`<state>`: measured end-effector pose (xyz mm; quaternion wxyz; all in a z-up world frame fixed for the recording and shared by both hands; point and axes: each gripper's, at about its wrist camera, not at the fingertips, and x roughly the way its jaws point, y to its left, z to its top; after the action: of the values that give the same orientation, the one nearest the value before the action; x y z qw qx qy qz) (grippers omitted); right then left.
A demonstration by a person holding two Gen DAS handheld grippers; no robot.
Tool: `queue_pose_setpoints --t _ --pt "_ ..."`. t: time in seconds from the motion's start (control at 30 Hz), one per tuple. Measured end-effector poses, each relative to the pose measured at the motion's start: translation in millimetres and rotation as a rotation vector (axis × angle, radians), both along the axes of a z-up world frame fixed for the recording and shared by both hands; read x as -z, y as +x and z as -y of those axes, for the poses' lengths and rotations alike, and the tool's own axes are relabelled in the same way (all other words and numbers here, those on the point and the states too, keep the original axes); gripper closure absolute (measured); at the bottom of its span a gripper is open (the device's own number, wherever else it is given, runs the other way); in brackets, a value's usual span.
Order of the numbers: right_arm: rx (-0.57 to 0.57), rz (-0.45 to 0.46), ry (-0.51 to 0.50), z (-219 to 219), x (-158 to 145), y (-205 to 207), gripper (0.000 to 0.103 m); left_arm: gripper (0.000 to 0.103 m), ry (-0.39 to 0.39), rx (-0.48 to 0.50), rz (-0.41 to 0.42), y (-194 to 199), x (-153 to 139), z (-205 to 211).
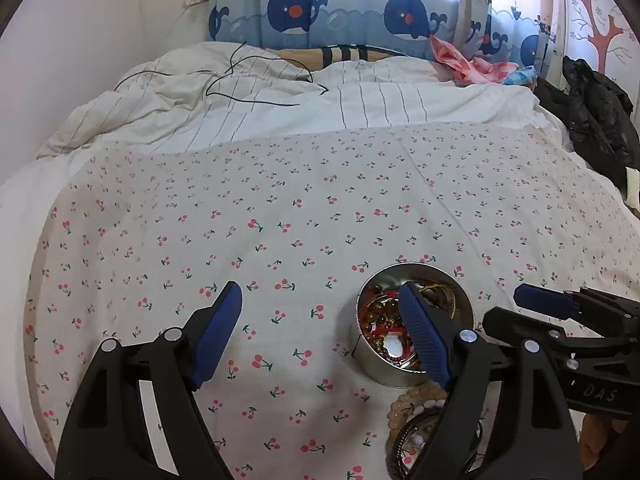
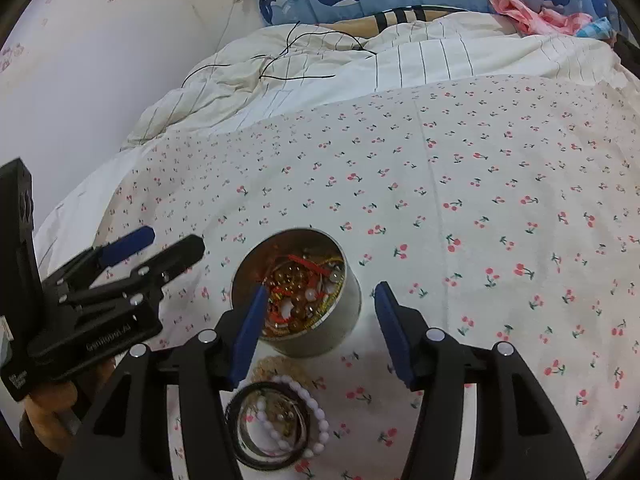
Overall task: Organize jewelry
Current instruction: 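Move both open tools down to the remaining bracelets beside the tin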
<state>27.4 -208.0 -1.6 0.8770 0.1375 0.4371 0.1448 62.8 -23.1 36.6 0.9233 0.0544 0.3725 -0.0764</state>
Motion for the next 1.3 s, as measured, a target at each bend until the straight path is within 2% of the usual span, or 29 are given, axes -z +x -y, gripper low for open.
queue_pose_setpoints --t 0.33,0.83,1.0,1.13,1.23,1.3 --pt "-0.049 -0.019 -0.046 0 3 -14 0.044 0.025 0.041 0.026 0.055 -11 -7 9" --pt "-0.166 -0.039 -0.145 -23 11 -28 0.038 0.022 0.008 0.068 0.067 -21 -13 13" --pt "-0.207 -0.073 -0.187 -30 23 -29 0.036 0.020 -0.040 0.089 0.003 -18 -5 5" --pt "-0.154 -0.098 -0.291 -21 33 -26 0.036 0.020 -0.086 0.041 -0.067 -7 5 -17" --pt "-0.120 -0.105 -0.241 -6 33 -26 0.036 0.020 -0.144 -0.010 -0.128 -1 15 -39" --pt "-0.140 -0.105 -0.191 -4 31 -30 0.036 0.020 -0.188 -0.039 -0.170 2 21 -53"
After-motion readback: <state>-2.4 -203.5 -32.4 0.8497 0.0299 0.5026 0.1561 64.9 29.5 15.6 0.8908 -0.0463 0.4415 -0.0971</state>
